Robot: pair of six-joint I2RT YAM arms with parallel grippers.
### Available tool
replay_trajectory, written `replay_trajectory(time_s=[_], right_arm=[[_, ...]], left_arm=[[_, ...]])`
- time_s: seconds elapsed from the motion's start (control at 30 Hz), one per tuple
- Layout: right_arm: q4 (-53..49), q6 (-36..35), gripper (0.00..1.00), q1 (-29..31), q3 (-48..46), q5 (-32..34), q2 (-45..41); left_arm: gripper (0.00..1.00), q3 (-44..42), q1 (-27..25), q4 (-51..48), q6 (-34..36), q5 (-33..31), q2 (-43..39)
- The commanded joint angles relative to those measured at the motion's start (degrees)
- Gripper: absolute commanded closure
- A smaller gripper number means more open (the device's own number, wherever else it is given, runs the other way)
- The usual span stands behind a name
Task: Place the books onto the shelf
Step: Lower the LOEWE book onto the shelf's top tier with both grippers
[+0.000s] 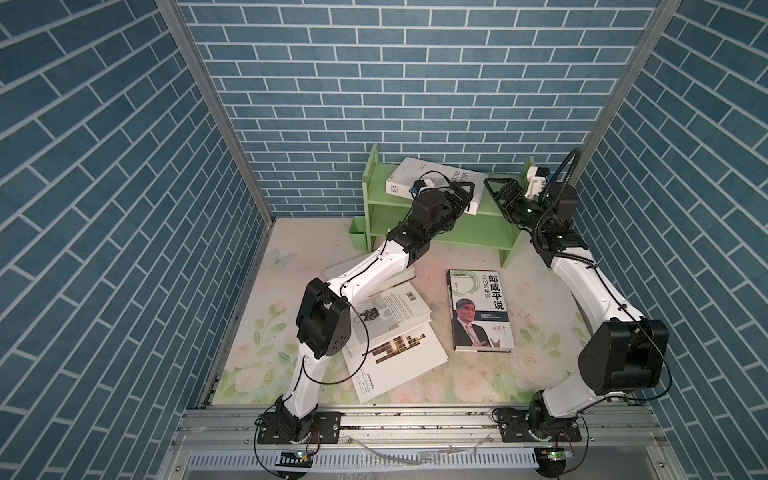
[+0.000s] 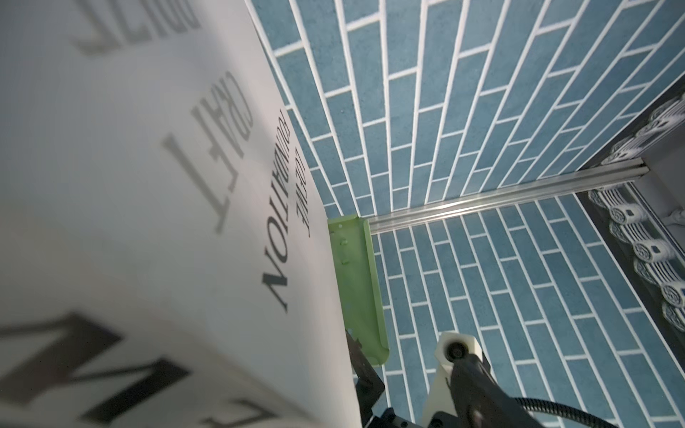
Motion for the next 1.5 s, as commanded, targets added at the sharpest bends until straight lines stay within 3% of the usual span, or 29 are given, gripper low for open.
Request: replay_trajectory(time_s=[0.0, 0.37, 0.83, 1.47], right_arm=[[1.43, 1.51, 0.04, 0.25, -1.01, -0.61, -2.26], [6.09, 3.97, 0.04, 0.33, -4.9, -0.61, -2.85], [7.93, 5.11, 0.05, 0.42, -3.91, -0.92, -1.86], [12.09, 7.26, 0.05, 0.5, -1.06, -2.32, 3.1]], left_arm=[[0.0, 1.59, -0.42, -6.34, 3.19, 4.72, -1.28], [0.0, 10.54, -0.83, -15.14, 7.61, 15.52, 3.39], [0.0, 12.64, -0.94, -9.06, 9.56, 28.16, 3.59], [0.0, 13.14, 2.55, 2.16, 6.56, 26.95, 8.22]])
